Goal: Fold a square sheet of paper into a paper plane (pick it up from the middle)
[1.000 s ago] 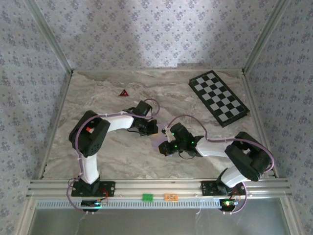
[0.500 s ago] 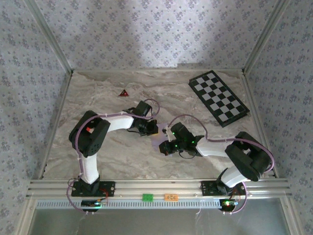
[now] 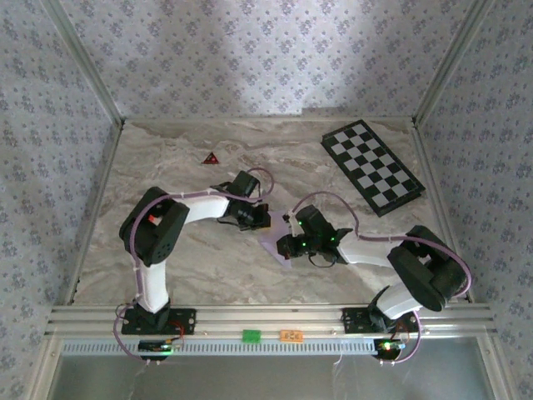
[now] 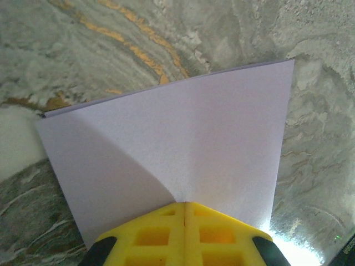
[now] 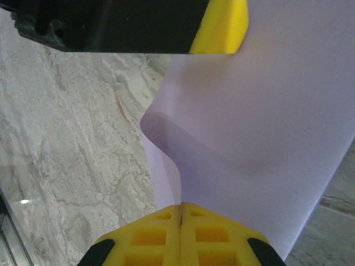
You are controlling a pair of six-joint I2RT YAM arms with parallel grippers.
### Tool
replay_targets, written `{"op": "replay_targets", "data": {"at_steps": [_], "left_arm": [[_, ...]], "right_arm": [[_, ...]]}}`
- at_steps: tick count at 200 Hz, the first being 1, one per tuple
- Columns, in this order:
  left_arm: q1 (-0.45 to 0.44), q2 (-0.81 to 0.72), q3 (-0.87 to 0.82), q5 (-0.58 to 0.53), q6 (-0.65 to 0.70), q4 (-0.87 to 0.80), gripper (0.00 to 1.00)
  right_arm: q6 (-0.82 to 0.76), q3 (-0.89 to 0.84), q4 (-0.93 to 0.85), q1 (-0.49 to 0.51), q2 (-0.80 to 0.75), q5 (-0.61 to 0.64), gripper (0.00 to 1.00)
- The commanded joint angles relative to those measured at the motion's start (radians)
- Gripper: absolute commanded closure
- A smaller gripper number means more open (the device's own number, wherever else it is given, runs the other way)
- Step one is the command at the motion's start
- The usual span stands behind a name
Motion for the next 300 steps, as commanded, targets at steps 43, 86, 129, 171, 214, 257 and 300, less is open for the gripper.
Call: {"op": "replay_targets", "data": {"at_steps": [43,86,129,171,214,257,300], "left_arm": [[-0.001,0.059,0.05,0.008,0.058,-0.09,0.95],[-0.001,0.062,0.065,0.011,0.06,-0.098,0.95],[0.0,0.061,0.064,0.012,0.048,-0.089,0.96],[0.0,0.06,0.062,0.016,0.042,-0.084,0.95],[-0.001,0.06,0.062,0.016,0.042,-0.086,0.95],[0.0,0.061,0.059,0.017,0.04,-0.083,0.95],[0.0,0.064,0.055,0.02,0.033,-0.075,0.95]], "right_arm": [[0.018,-0.015,-0.003,-0.035,0.0,0.017,1.0],[0.017,-0.016,0.005,-0.058,0.001,0.019,1.0],[-0.004,-0.001,-0.022,-0.065,0.019,0.025,1.0],[-0.006,-0.003,-0.029,-0.066,0.034,0.052,1.0],[-0.015,0.017,-0.037,-0.067,0.047,0.047,1.0],[-0.014,0.023,-0.036,-0.067,0.061,0.049,1.0],[-0.011,0.023,-0.033,-0.067,0.059,0.05,1.0]]}}
